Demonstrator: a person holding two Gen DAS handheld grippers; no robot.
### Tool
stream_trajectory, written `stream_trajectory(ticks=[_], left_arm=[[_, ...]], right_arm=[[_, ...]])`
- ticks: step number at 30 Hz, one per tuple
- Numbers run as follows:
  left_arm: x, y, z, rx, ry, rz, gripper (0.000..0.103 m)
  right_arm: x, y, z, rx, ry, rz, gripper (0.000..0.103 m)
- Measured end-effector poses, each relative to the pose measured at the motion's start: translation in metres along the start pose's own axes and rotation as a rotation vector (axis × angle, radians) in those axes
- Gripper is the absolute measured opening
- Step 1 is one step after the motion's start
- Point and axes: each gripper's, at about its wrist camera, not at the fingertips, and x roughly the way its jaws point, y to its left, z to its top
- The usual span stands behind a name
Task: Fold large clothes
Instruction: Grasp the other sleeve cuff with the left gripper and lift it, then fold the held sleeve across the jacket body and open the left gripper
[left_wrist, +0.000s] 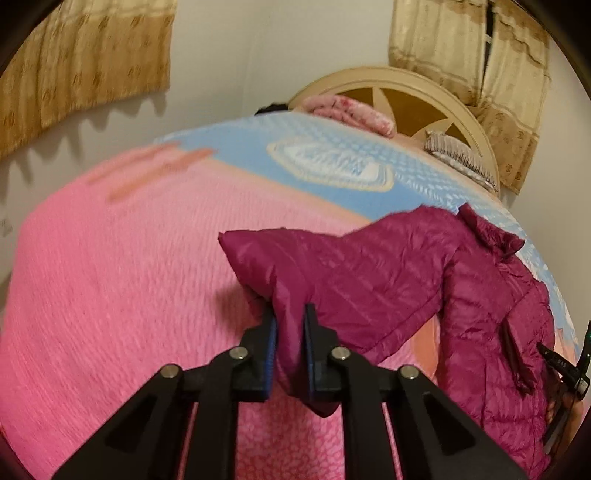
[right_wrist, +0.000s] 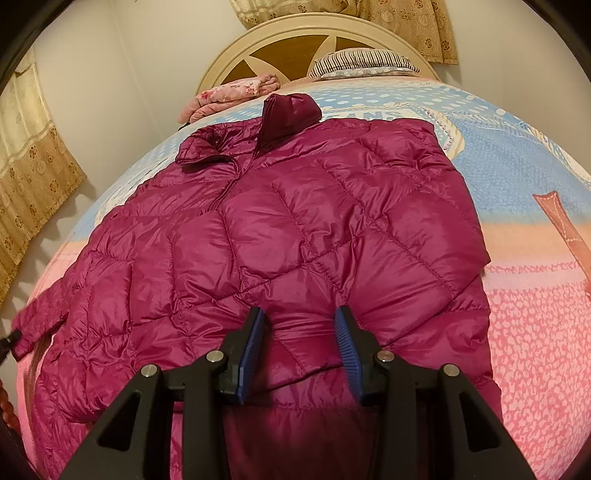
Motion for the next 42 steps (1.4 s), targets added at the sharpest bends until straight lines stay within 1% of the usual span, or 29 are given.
stream_trajectory(ticks=[3, 5, 13, 15, 20, 23, 26, 29, 32, 33, 35, 40, 42], left_arm=[[-0.007, -0.007, 0.013, 0.037, -0.030, -0.003, 0.011], [-0.015, -0.014, 0.023, 0.068, -0.063, 0.004, 0.011], [-0.034, -0.061, 0.065, 0.192, -0.182, -0.009, 0.011], [-0.038, -0.073, 0.074, 0.208, -0.199, -0.028, 0.010], [-0.057, -0.110, 0.098, 0.251, -0.270, -0.078, 0.009], [-0.070, -0.142, 0.107, 0.304, -0.312, -0.119, 0.009], [-0.079, -0.177, 0.107, 0.379, -0.347, -0.171, 0.009], [-0.083, -0.219, 0.097, 0.495, -0.385, -0.187, 0.009], [-0.075, -0.252, 0.080, 0.604, -0.384, -0.191, 0.009], [-0.068, -0.266, 0.068, 0.651, -0.372, -0.195, 0.009], [-0.057, -0.281, 0.046, 0.709, -0.338, -0.222, 0.009], [-0.048, -0.306, -0.007, 0.784, -0.255, -0.347, 0.009], [-0.046, -0.315, -0.031, 0.835, -0.219, -0.391, 0.009]], right_arm=[[0.000, 0.000, 0.001, 0.005, -0.002, 0.005, 0.042], [-0.001, -0.001, 0.001, 0.009, -0.003, 0.009, 0.042], [-0.001, -0.004, 0.000, 0.018, -0.006, 0.021, 0.042], [-0.002, -0.004, 0.000, 0.021, -0.006, 0.023, 0.042], [-0.002, -0.006, 0.000, 0.028, -0.008, 0.032, 0.042], [-0.002, -0.007, 0.000, 0.033, -0.009, 0.038, 0.043], [-0.002, -0.009, -0.001, 0.042, -0.011, 0.048, 0.043], [-0.003, -0.010, -0.001, 0.053, -0.014, 0.057, 0.043], [-0.003, -0.012, -0.001, 0.063, -0.017, 0.068, 0.043], [-0.003, -0.013, -0.002, 0.067, -0.018, 0.072, 0.043], [-0.003, -0.014, -0.002, 0.075, -0.021, 0.081, 0.043], [-0.005, -0.021, -0.003, 0.117, -0.034, 0.114, 0.044], [-0.005, -0.022, -0.003, 0.128, -0.035, 0.124, 0.044]])
